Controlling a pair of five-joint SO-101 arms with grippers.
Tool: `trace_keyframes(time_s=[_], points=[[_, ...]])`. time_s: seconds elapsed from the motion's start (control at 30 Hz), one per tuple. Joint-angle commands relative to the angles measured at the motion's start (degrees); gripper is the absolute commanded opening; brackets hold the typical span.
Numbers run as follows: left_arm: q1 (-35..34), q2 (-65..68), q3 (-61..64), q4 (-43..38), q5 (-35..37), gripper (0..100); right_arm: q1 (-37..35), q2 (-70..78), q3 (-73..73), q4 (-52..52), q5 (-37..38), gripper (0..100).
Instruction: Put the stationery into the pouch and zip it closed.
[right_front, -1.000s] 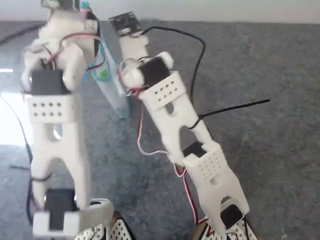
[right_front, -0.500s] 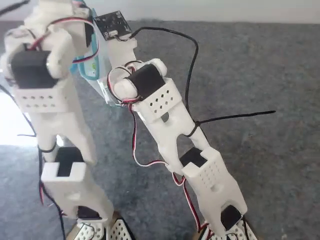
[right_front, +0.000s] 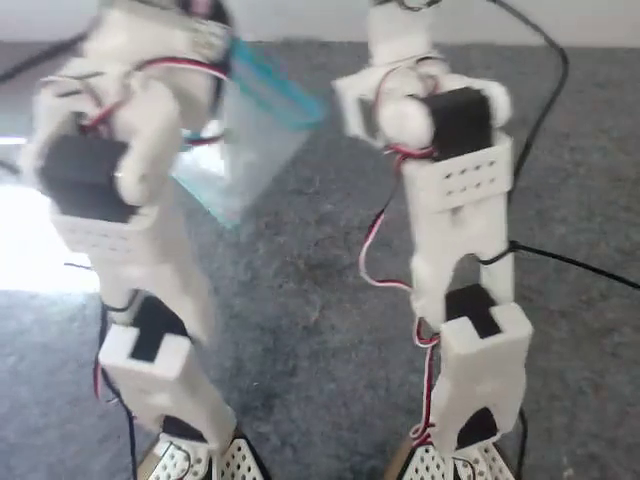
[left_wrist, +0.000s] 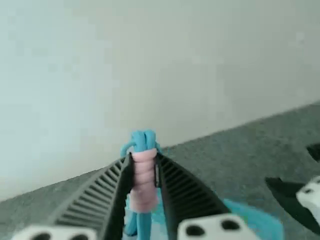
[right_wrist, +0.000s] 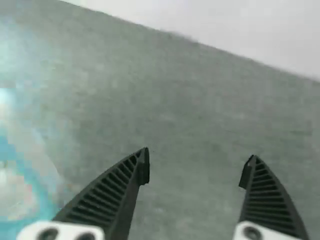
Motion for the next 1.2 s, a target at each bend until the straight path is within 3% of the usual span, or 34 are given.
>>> trace_keyframes(time_s=[0.0, 0.2, 0.43, 0.57, 0.8, 0.93, 1.17], points=[[8.9, -7.6, 5.7, 1.2, -7.6, 1, 6.6, -5.5, 5.5, 2.2, 15.6, 29.7], [16.4, -13.2, 13.5, 1.1, -15.8, 1, 18.7, -6.5, 8.6, 2.1, 32.4, 29.7], [16.9, -13.8, 14.4, -0.2, -15.6, 1, 31.7, -6.5, 8.5, 0.9, 34.3, 29.7], [16.6, -13.9, 14.4, -1.8, -15.4, 1, 33.8, -5.8, 11.8, 2.0, 34.2, 29.7], [12.7, -13.7, 14.6, -7.6, -5.7, 1, 27.4, -8.7, 13.0, 2.3, 23.6, 29.7], [7.6, -13.5, 14.9, -8.4, -1.8, 1, 18.0, -17.1, 18.9, 2.4, 17.8, 29.8], [2.6, -13.6, 16.9, -9.8, -1.3, 1, 1.2, -43.2, 39.0, 2.2, 14.8, 29.9]])
